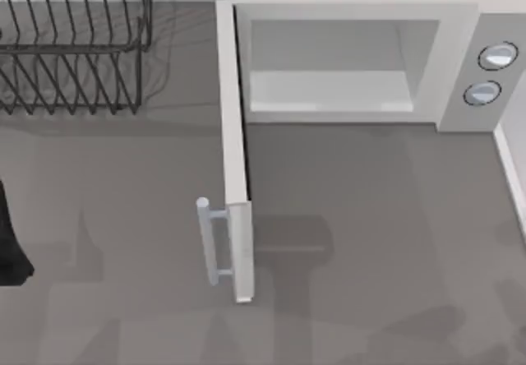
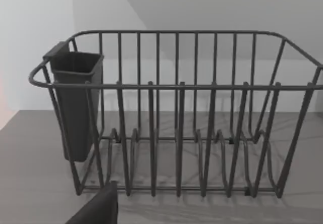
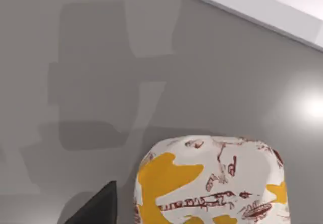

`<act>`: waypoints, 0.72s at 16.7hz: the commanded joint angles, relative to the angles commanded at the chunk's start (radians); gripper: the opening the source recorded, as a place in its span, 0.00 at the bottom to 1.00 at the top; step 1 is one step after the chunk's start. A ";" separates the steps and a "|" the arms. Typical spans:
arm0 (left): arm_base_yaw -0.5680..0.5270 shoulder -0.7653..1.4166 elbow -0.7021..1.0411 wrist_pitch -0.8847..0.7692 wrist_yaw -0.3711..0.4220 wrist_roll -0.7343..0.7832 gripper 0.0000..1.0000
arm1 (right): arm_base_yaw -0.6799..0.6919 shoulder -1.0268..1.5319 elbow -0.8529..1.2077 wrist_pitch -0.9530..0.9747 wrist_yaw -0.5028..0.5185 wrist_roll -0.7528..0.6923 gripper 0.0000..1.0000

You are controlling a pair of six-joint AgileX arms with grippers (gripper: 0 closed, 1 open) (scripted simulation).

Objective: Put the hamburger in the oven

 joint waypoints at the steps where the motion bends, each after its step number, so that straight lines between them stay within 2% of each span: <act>1: 0.000 0.000 0.000 0.000 0.000 0.000 1.00 | -0.004 0.065 0.038 -0.051 0.000 -0.030 1.00; 6: 0.000 0.000 0.000 0.000 0.000 0.000 1.00 | -0.017 0.299 0.181 -0.224 0.002 -0.135 1.00; 12: 0.000 0.000 0.000 0.000 0.000 0.000 1.00 | -0.014 0.325 0.198 -0.244 0.002 -0.148 1.00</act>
